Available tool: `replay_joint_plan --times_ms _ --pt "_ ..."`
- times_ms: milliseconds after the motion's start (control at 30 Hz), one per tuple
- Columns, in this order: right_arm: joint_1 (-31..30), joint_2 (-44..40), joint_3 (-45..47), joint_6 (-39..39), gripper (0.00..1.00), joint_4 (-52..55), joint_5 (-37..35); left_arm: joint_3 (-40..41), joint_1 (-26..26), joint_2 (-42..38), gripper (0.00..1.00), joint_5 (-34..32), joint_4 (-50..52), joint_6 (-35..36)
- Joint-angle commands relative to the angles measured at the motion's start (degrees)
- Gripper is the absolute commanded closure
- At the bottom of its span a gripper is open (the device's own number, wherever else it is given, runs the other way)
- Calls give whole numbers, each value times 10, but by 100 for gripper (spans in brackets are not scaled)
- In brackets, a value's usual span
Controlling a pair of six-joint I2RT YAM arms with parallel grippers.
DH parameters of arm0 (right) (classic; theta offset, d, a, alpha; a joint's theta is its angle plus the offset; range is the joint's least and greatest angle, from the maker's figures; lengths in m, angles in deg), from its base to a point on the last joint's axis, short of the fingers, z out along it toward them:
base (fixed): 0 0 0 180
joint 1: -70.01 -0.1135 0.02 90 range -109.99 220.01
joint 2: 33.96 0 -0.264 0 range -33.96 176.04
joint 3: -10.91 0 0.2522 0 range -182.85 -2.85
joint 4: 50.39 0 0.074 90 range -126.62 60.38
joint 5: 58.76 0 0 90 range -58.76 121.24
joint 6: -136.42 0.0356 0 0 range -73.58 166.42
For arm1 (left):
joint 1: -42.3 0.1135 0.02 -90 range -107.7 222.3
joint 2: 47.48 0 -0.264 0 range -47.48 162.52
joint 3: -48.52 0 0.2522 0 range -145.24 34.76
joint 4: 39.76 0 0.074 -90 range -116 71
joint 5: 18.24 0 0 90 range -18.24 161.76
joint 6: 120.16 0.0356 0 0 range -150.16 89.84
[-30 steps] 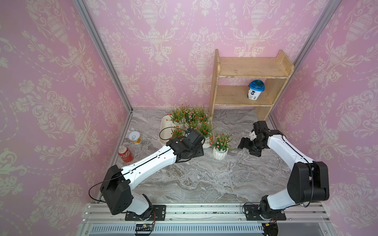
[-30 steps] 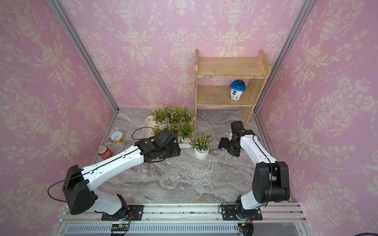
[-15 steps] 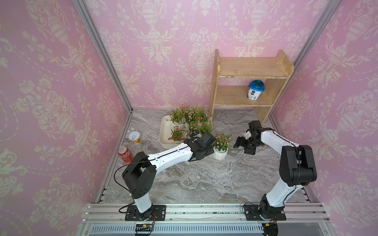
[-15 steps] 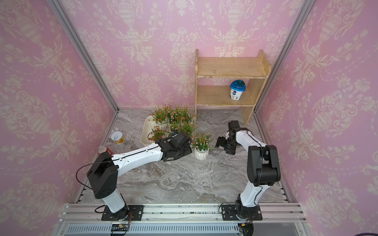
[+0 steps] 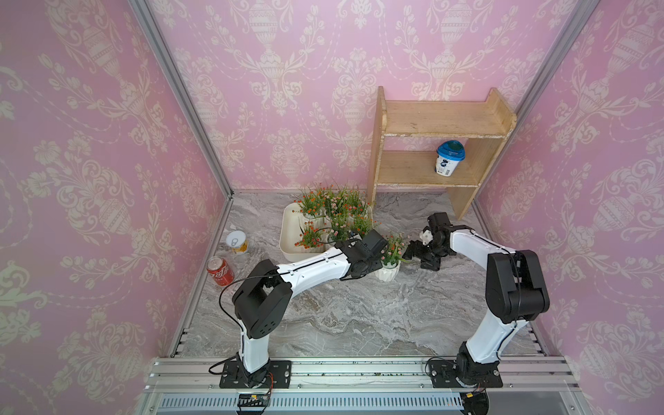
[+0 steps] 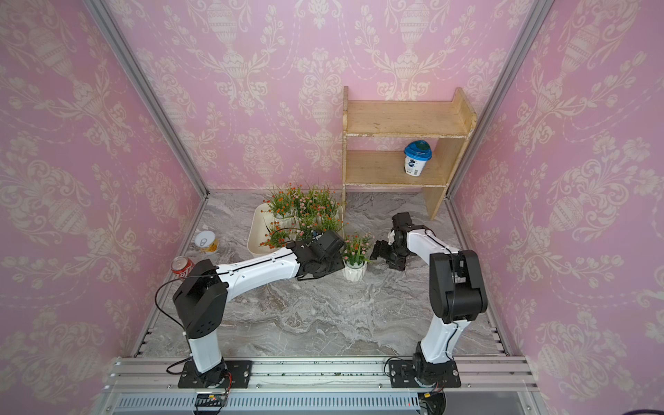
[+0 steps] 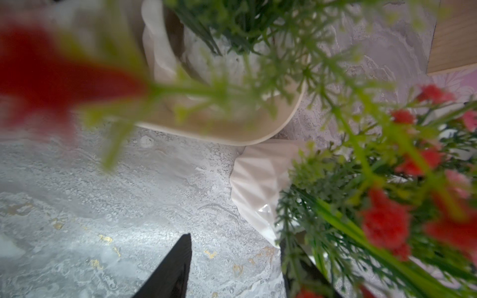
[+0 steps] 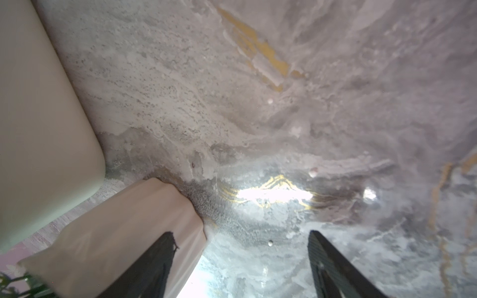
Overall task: Put the potted gypsophila into the storage box
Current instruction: Pick up the baby's breath potted plant from the center of the board.
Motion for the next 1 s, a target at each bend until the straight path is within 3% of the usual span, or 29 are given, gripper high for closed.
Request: replay_joint_plan --times_ms 0,600,700,967 --pt "-6 3 -11 6 17 -1 8 -18 -5 19 43 8 10 -6" --pt "-16 -2 -6 5 17 -5 10 -58 -10 66 45 29 11 8" --pt "-16 -4 0 7 17 -8 10 -64 -10 76 53 33 12 12" --pt "-17 -5 1 6 17 -6 7 -76 -10 92 55 36 24 22"
